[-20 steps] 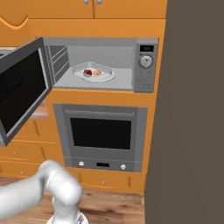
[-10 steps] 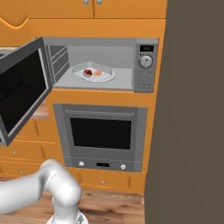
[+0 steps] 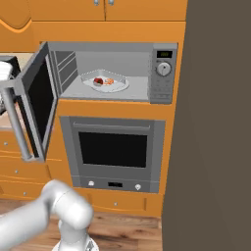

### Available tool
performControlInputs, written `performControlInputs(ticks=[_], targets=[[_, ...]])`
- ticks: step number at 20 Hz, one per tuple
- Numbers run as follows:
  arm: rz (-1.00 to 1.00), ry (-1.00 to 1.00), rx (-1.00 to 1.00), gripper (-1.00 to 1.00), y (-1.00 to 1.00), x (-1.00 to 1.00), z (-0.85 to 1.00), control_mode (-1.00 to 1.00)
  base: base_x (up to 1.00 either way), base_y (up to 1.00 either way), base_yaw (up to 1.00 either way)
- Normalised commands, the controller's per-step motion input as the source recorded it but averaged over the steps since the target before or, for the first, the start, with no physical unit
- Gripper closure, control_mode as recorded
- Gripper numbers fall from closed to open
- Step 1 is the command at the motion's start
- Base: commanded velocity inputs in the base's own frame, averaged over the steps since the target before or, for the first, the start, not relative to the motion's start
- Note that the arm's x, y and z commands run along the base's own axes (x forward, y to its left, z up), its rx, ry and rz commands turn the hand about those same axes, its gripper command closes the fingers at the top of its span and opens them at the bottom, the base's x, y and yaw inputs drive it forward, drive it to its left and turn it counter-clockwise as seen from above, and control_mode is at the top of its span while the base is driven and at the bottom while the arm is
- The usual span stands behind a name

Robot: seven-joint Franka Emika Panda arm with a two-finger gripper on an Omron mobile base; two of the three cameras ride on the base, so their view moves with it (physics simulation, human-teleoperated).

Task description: Place the tupperware containing the shrimp and bell pepper meal in the microwave. Close the microwave door and press the start button to reheat the meal.

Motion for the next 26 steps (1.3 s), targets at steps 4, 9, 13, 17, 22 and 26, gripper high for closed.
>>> performControlInputs(ticks=[4,9,13,17,22,26], targets=[[-0.02,-0.05,0.12,-1.00,-1.00,-0.01,-0.16,-1.00,0.00,0.00,0.00],[0.00,0.00,0.06,-1.00,-0.97,0.22,-0.36,-1.00,0.00,0.00,0.00],[0.00,0.01,0.00,-1.00,-0.74,0.55,-0.46,-1.00,0.00,0.00,0.00],[0.00,0.00,0.00,-1.00,-0.57,0.60,-0.21,-1.00,0.00,0.00,0.00],[0.00,0.00,0.00,-1.00,-0.34,0.80,-0.01,-1.00,0.00,0.00,0.00],[0.00,0.00,0.00,-1.00,-0.13,0.83,0.01,-1.00,0.00,0.00,0.00]])
